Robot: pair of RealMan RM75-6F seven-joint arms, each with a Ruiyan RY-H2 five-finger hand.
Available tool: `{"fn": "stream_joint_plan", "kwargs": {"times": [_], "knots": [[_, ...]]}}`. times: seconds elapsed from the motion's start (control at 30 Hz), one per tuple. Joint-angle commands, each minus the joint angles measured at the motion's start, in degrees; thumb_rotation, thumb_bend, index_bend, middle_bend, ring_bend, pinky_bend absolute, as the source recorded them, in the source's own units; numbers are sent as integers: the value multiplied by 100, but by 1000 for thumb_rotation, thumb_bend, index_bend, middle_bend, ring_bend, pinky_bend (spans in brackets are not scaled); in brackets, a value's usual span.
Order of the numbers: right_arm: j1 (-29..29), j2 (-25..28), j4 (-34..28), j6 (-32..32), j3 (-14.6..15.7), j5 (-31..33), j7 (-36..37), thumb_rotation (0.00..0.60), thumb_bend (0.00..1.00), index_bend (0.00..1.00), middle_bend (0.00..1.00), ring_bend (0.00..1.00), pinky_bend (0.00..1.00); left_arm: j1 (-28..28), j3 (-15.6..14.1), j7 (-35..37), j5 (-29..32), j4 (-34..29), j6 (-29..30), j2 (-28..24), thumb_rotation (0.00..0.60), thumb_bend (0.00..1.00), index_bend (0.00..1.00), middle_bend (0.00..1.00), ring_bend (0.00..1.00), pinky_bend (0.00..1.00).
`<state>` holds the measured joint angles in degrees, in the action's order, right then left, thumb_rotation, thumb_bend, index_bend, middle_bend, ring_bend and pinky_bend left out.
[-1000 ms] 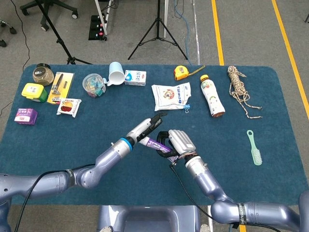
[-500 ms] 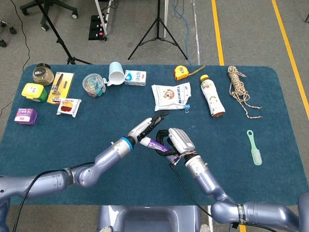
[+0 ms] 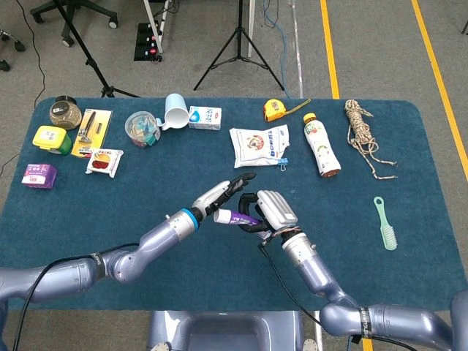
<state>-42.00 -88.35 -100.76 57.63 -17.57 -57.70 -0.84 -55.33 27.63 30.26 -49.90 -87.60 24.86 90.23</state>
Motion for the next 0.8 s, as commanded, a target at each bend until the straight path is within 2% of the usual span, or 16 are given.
{"fn": "stream_joint_plan", "kwargs": {"times": [0.03, 0.17, 0.4, 0.7, 0.8], "knots": [[-7, 49, 115, -16, 134, 15, -227, 600, 1000, 663, 986, 1000, 1000, 64, -17, -104, -115, -110, 123, -186, 0, 0, 0, 0, 0, 0], [-7, 95, 273, -40, 306, 28, -512, 600, 1000, 663, 986, 1000, 1000, 175, -45, -266, -208, -386, 322, -549, 0, 0, 0, 0, 0, 0], [-18, 81, 393, -61, 432, 59, -776, 600, 1000, 664, 986, 1000, 1000, 299, -172, -572, -174, -848, 616, -1111, 0, 0, 0, 0, 0, 0], [-38, 60, 458, -20, 468, 190, -1060, 600, 1000, 664, 986, 1000, 1000, 392, -360, -831, -167, -1115, 1018, -1299, 0, 0, 0, 0, 0, 0], [-64, 60, 588, 91, 576, 205, -1468, 600, 1000, 661, 980, 1000, 1000, 465, -473, -958, -210, -1204, 1183, -1387, 0, 0, 0, 0, 0, 0]]}}
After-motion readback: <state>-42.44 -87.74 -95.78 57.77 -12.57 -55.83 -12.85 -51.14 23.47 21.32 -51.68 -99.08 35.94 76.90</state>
